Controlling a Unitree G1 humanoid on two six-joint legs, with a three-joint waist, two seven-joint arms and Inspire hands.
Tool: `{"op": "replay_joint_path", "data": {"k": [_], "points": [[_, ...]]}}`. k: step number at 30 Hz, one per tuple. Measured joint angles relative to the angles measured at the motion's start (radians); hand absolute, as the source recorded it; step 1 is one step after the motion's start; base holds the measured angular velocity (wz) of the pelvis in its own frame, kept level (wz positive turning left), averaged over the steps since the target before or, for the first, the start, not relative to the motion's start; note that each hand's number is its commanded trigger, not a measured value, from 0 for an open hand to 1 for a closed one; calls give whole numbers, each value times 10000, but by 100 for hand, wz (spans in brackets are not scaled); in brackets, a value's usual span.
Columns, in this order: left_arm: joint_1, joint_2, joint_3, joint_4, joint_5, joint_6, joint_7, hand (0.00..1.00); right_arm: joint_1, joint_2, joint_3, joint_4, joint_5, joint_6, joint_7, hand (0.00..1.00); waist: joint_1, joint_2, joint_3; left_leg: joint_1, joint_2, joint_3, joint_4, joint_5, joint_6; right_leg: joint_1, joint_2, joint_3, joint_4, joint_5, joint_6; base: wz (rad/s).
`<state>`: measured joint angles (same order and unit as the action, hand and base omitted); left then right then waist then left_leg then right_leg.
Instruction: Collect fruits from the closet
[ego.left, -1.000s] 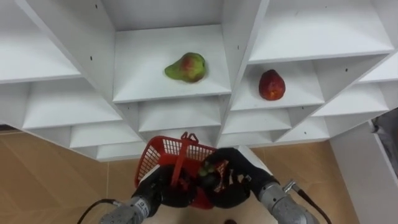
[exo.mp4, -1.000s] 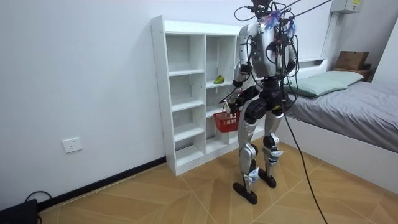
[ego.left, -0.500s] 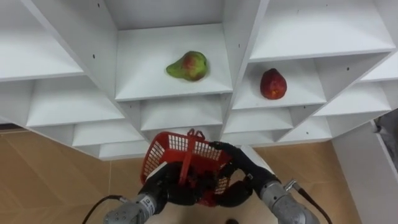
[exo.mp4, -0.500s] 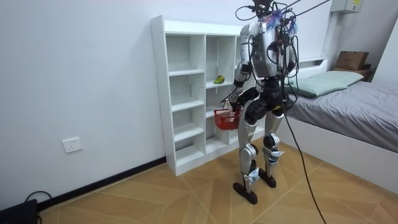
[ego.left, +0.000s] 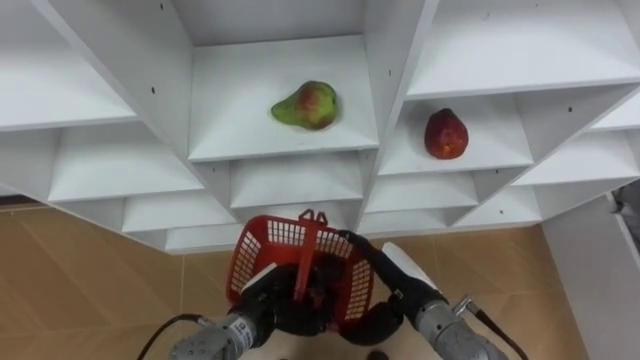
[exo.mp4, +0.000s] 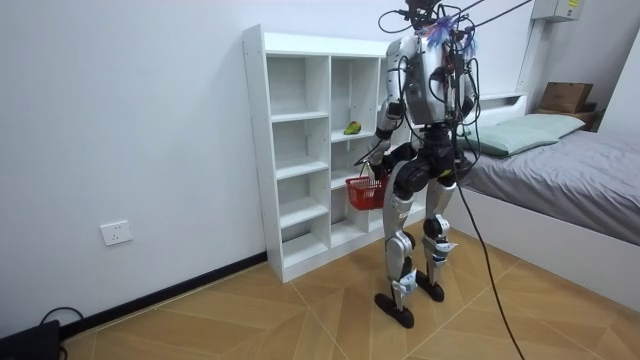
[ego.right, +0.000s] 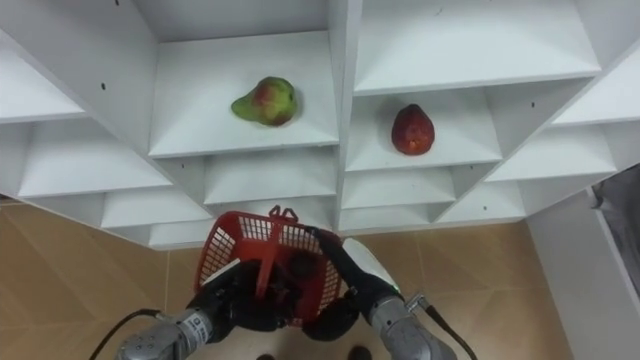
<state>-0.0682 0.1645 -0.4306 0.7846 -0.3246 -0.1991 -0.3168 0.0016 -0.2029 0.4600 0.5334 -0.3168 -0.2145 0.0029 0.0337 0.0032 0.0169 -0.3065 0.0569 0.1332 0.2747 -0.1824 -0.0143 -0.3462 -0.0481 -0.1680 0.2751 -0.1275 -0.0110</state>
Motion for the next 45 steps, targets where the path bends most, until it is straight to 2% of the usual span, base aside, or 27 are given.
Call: {"op": "replay_joint_path", "data": {"k": [9, 18, 21, 23, 27, 28, 33, 38, 45], "points": [[40, 34, 3, 1, 14, 24, 105, 100, -18, 126, -15, -54, -21, 126, 1, 0, 11, -7, -6, 7, -3, -14, 0, 1, 1, 12, 1, 2, -1, -1, 0, 0], [226, 66, 670, 443, 27, 34, 569, 100, 73, -7, 40, -1204, -18, 291, -26, 0, 51, -72, -11, 514, -12, -132, -66, 1, 0, 587, 1, -149, -58, -9, 10, 4], [327, 133, 752, 782, 41, 34, 834, 100, 152, -54, 138, -1454, -6, 348, -23, 0, 36, -203, -46, 584, -20, -217, -50, 2, -1, 782, -10, -277, -180, -15, 17, 10], [621, 222, 750, 784, 70, 34, 968, 100, 310, -246, 329, -2058, 34, 350, 13, 0, 61, -343, -59, 676, -21, -292, -44, 9, -9, 927, 10, -284, -221, -18, 22, 11], [905, 279, 753, 809, 79, 41, 975, 100, 416, -348, 345, -2785, 30, 300, -5, 0, 104, -407, -58, 847, -24, -418, -63, 8, -10, 1211, 43, -342, -354, -13, 36, 10], [933, 275, 768, 822, 99, 41, 976, 100, 453, -352, 341, -2860, 30, 295, -5, 0, 220, -430, -56, 914, -23, -419, -80, 7, -12, 1275, 46, -341, -355, -14, 36, 3], [920, 277, 1048, 1275, 122, 39, 1025, 100, 487, -375, 333, -3322, 62, 297, -3, 0, 301, -528, -54, 987, -27, -478, -91, 10, -18, 1386, 39, -372, -363, -21, 35, 3], [941, 295, 1148, 1716, 125, 39, 1080, 100, 456, -361, 281, -3737, 599, 298, 157, 0, 315, -805, -13, 1054, -45, -640, -78, 7, -23, 1603, 40, -546, -494, -25, 42, 8], [944, 367, 1339, 1710, 149, 39, 1079, 100, 219, -686, 269, -5070, 1607, 262, 475, 0, 566, -855, -10, 1074, -66, -784, -82, 7, -24, 1671, 43, -620, -547, -13, 50, 4]]}}
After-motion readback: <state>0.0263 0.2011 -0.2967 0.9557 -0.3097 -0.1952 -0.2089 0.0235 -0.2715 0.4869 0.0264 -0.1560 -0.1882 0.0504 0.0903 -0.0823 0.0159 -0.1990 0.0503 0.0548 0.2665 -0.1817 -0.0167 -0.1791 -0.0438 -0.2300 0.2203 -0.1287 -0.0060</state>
